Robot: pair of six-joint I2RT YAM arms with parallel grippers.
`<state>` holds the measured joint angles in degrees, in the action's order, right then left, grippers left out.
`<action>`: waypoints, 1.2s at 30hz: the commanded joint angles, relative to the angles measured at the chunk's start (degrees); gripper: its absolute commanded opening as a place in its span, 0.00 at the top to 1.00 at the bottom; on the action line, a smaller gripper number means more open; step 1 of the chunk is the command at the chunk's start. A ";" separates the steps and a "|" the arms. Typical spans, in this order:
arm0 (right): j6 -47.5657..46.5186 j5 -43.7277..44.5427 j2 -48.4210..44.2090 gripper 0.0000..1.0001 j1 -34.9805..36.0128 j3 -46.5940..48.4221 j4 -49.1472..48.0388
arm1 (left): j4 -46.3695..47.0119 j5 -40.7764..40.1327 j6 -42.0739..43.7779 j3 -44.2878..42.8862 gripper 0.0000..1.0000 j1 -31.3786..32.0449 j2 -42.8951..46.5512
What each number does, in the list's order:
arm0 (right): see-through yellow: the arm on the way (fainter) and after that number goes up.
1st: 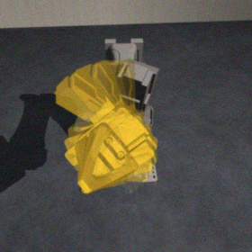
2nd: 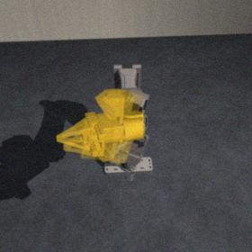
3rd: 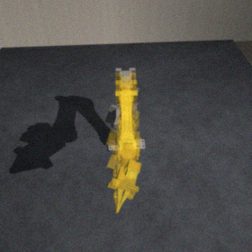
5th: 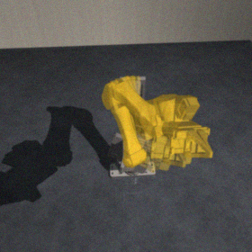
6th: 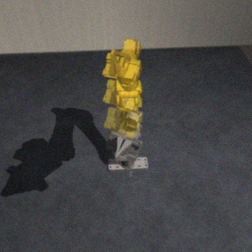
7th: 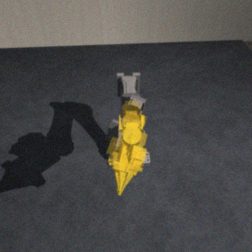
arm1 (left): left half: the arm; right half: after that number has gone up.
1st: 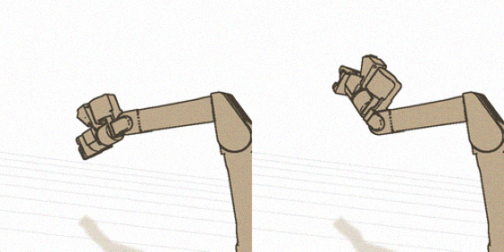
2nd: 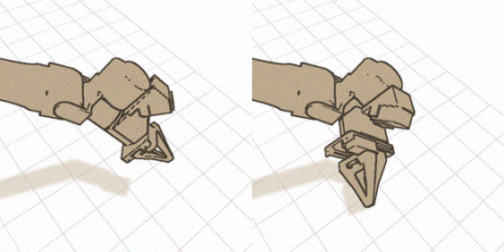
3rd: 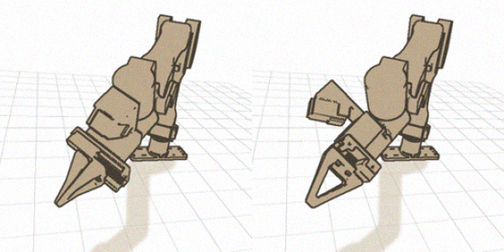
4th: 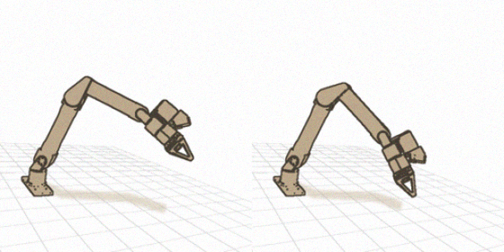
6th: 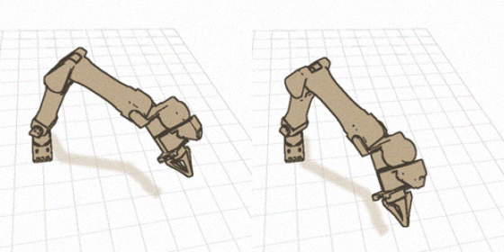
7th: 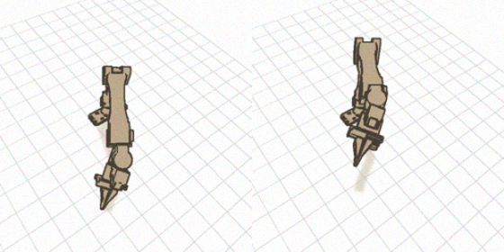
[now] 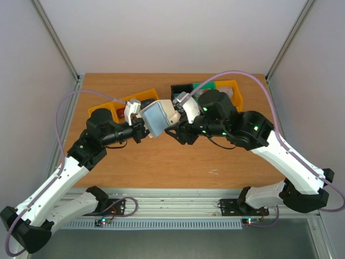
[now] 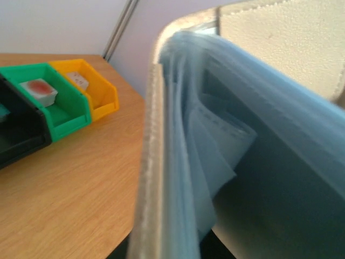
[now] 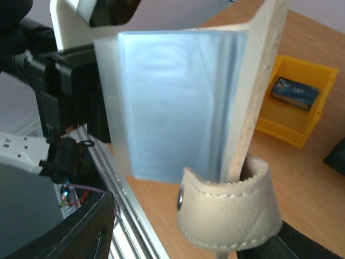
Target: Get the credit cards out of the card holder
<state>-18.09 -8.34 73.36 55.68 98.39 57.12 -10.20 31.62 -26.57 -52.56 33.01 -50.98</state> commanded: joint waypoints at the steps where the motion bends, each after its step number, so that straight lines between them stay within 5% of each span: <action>1: 2.22 9.83 3.92 0.37 3.57 3.67 -3.78 | -0.51 -2.86 -1.41 -1.67 1.00 -0.06 -0.78; 5: 2.17 15.38 7.59 0.27 5.73 5.71 -3.21 | -1.00 -3.43 -1.69 -2.21 1.00 0.26 -1.61; 10: 1.82 17.01 11.28 0.02 6.82 7.38 -1.52 | -2.56 -5.07 -0.65 -3.57 1.00 0.47 -2.45; 17: 0.49 22.81 11.49 0.03 6.91 4.57 -2.75 | -2.73 -4.34 -0.39 -3.43 1.00 0.49 -2.63; 27: 2.48 31.24 8.50 0.21 6.36 2.85 -1.25 | -2.55 -3.82 -0.33 -3.33 1.00 0.64 -2.39; 31: 1.69 28.19 7.76 0.25 6.19 2.20 -0.98 | -2.61 -3.84 -0.42 -3.25 1.00 0.65 -2.24; 36: -1.43 16.03 8.11 0.18 6.11 0.61 -5.56 | -2.45 -3.67 -0.50 -3.25 1.00 1.06 -2.28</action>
<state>-17.41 14.52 81.38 62.00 100.27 54.81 -14.41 27.00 -27.44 -54.41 33.47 -53.63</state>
